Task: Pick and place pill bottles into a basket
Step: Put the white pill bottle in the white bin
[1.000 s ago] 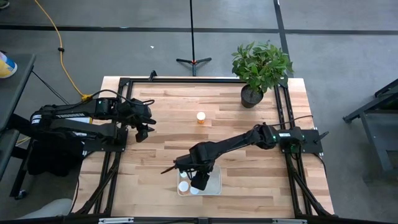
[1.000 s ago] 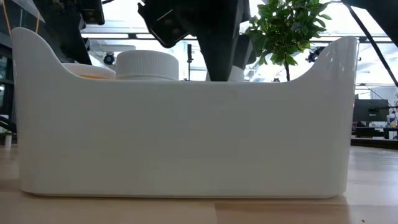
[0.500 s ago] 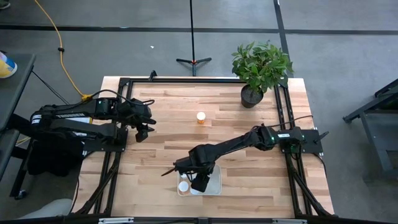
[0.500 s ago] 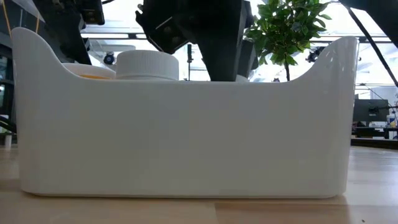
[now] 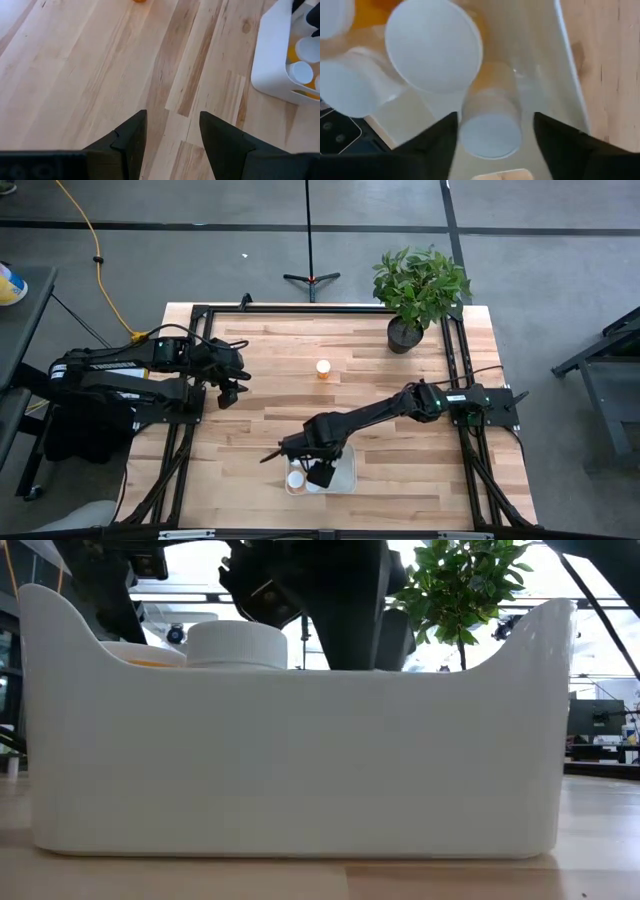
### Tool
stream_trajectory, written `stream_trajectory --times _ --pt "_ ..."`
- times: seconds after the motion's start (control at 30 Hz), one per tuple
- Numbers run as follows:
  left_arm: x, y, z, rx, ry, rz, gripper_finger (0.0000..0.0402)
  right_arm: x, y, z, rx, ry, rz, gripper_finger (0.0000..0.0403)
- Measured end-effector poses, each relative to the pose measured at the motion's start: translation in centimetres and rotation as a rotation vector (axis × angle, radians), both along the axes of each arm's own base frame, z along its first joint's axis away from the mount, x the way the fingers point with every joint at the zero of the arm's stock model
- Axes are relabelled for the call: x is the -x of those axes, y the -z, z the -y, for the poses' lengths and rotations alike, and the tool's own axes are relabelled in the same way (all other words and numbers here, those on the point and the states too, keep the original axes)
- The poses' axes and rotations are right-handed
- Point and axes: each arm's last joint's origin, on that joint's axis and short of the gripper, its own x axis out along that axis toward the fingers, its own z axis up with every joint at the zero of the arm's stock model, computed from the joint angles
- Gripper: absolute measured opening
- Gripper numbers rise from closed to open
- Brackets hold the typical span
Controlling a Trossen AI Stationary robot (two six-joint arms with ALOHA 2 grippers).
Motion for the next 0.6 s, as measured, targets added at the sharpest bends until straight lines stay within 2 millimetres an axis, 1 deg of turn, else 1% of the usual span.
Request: stream_trajectory --times 0.1,0.17,0.23,0.33,0.6 --pt "0.0 0.0 0.0 0.0 0.0 0.0 0.0216 0.02 0.0 0.09 -0.003 0.003 -0.007 0.0298" --pt "0.0 0.0 0.0 0.0 0.0 0.0 0.0216 0.03 0.0 0.09 -0.004 0.003 -0.007 0.0319" --pt "0.0 0.0 0.0 0.001 0.0 0.0 0.0216 0.05 -0.01 0.06 -0.017 0.003 -0.012 0.0331" --pt "0.0 0.0 0.0 0.001 0.0 0.0 0.0216 0.14 -0.03 0.03 -0.039 0.003 -0.027 0.0338" --pt "0.0 0.0 0.0 0.001 0.0 0.0 0.0216 0.29 -0.06 -0.04 -0.067 -0.007 -0.047 0.034"
